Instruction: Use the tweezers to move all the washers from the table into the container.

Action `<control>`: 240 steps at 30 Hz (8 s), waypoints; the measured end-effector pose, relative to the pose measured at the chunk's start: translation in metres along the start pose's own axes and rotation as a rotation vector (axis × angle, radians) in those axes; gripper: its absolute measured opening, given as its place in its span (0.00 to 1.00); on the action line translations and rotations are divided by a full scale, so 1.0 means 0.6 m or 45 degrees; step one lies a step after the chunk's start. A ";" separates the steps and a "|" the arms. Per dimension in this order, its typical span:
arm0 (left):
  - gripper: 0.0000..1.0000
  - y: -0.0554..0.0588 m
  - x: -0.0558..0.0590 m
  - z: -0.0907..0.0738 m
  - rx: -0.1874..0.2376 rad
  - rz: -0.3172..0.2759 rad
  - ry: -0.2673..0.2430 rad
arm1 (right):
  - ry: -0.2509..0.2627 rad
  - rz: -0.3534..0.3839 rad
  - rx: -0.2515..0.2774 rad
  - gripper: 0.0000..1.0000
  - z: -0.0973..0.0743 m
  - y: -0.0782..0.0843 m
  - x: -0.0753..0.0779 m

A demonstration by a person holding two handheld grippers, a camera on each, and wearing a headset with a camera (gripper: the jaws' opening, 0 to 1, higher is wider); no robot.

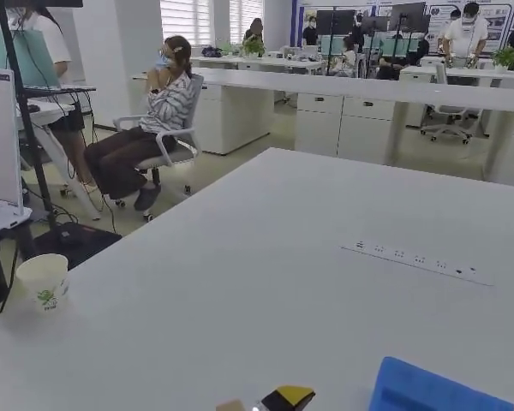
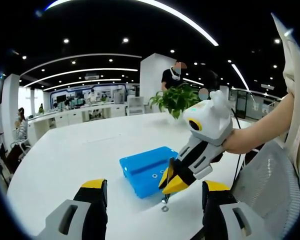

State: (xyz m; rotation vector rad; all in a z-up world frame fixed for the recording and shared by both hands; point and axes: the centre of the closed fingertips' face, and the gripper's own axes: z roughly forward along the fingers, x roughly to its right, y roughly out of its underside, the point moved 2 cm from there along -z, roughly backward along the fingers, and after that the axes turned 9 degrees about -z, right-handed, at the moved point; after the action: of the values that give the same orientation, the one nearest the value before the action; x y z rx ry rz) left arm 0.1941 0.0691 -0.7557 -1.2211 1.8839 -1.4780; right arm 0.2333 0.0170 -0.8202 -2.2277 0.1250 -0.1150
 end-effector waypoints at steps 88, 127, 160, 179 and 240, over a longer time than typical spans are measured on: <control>0.76 0.006 -0.003 0.000 -0.029 0.001 -0.009 | 0.052 0.253 0.010 0.03 0.002 -0.016 0.158; 0.76 0.012 -0.001 0.002 -0.053 0.014 -0.006 | -0.071 0.122 0.216 0.03 -0.037 -0.103 0.047; 0.75 0.018 -0.001 0.005 -0.073 0.028 0.003 | -0.165 0.105 0.024 0.03 0.014 -0.014 0.004; 0.75 0.022 0.001 0.006 -0.081 0.034 -0.002 | -0.152 -0.213 -0.024 0.02 0.014 -0.008 -0.031; 0.75 0.009 0.004 0.000 -0.042 -0.007 0.029 | 0.114 0.175 0.045 0.03 -0.009 -0.024 0.164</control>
State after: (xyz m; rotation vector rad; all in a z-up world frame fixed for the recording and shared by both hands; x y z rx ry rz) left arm 0.1908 0.0670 -0.7606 -1.2307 1.9282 -1.4753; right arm 0.3306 0.0087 -0.8017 -2.1717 0.3222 -0.1406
